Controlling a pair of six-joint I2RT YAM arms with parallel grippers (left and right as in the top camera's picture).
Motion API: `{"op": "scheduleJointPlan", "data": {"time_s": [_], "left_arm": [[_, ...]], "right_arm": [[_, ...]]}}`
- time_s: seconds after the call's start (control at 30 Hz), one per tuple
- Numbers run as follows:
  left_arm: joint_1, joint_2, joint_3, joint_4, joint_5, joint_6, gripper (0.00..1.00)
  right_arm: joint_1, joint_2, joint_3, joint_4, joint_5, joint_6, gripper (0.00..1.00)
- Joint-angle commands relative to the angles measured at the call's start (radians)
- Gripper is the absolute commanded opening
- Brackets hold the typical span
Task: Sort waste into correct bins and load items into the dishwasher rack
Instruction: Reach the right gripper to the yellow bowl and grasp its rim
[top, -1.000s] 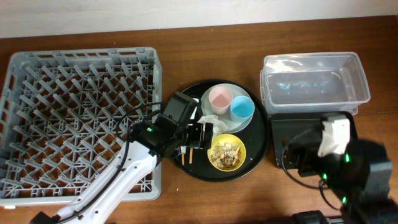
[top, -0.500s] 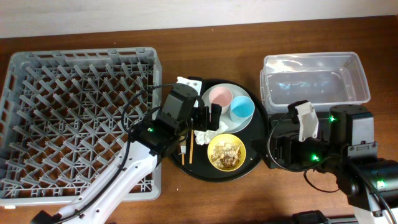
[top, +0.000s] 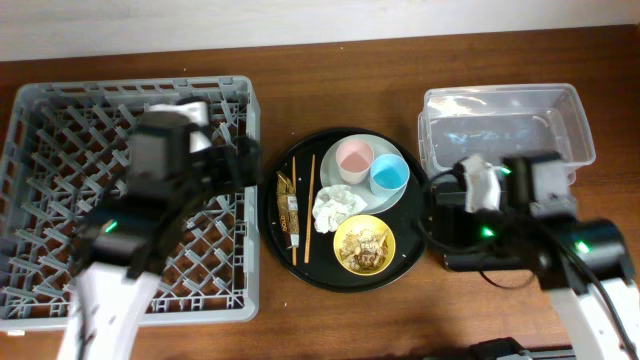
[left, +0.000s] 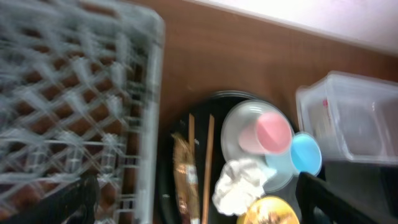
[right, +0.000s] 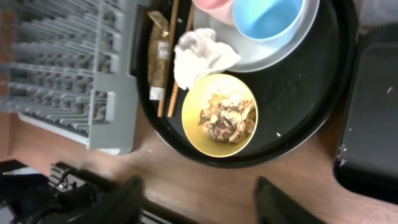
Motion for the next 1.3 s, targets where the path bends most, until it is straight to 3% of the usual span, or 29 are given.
{"op": "scheduleJointPlan", "data": {"time_s": [0.0, 0.2, 0.37, 0.5, 0.63, 0.83, 0.97, 1.27], "left_arm": [[0.071, -0.065, 0.013, -0.081, 0.006, -0.005, 0.99], [0.088, -0.077, 0.013, -0.231, -0.054, -0.005, 0.99], [0.088, -0.077, 0.013, -0.287, -0.054, -0.005, 0.99], [0.088, -0.077, 0.013, -0.293, -0.054, -0.005, 0.99], [0.088, -0.077, 0.013, -0.293, -0.054, -0.005, 0.99], [0.088, -0.077, 0.013, -0.293, -0.054, -0.005, 0.99], [0.088, -0.077, 0.013, -0.293, -0.054, -0.005, 0.99], [0.088, -0.077, 0.013, -0.293, -0.054, -0.005, 0.99]], "right_arm": [[0.109, 0.077, 0.02, 0.061, 0.153, 0.045, 0.51], [0.318, 0.173, 0.02, 0.119, 0.383, 0.047, 0.51], [0.47, 0.208, 0.013, 0.101, 0.383, 0.222, 0.47], [0.616, 0.25, 0.011, 0.142, 0.391, 0.24, 0.46], [0.753, 0.336, 0.011, 0.149, 0.56, 0.347, 0.45], [0.825, 0.467, 0.011, 0.174, 0.62, 0.401, 0.45], [0.827, 0.572, 0.011, 0.198, 0.619, 0.401, 0.32], [0.827, 0.692, 0.011, 0.248, 0.619, 0.401, 0.25]]}}
